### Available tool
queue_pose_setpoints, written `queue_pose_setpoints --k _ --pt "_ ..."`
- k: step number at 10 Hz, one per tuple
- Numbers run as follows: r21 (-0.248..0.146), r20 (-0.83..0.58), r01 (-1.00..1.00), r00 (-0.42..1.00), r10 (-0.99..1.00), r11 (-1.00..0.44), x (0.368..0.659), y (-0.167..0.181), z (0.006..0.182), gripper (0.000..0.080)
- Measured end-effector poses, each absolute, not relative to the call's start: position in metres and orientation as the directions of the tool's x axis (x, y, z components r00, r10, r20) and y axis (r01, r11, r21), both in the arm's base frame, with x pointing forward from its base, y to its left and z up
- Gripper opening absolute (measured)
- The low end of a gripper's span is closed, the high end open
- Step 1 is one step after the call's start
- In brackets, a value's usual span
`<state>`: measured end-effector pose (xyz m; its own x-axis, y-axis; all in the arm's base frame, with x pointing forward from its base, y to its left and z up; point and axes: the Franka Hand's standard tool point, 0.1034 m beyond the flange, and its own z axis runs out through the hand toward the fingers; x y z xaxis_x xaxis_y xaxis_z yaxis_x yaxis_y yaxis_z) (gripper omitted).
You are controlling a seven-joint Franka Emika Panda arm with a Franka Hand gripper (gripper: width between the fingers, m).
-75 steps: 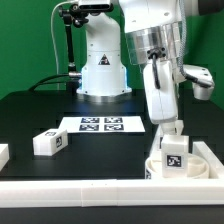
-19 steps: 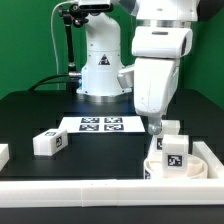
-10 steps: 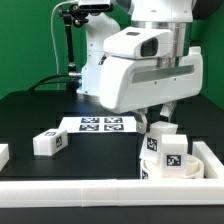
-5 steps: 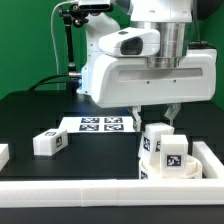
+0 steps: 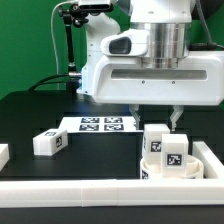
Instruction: Assemble stool
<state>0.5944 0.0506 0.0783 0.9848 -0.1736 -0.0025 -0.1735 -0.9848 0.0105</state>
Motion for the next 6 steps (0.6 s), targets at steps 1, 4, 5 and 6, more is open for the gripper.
queue_pose_setpoints --k 1,4,5,6 --pt "0.009 -0.002 -0.214 0.977 -0.214 -0.977 0.5944 0.0508 0.0783 0.0341" --pt "-0.011 -0.009 -0.418 0.909 -0.418 -0.908 0.5944 0.0533 0.0782 0.0341" --pt "-0.016 -0.011 -0.488 0.873 -0.488 -0.873 0.5947 0.0547 0.0781 0.0341" --pt "-0.021 -0.014 -0.543 0.840 -0.543 -0.839 0.5950 0.0557 0.0781 0.0341"
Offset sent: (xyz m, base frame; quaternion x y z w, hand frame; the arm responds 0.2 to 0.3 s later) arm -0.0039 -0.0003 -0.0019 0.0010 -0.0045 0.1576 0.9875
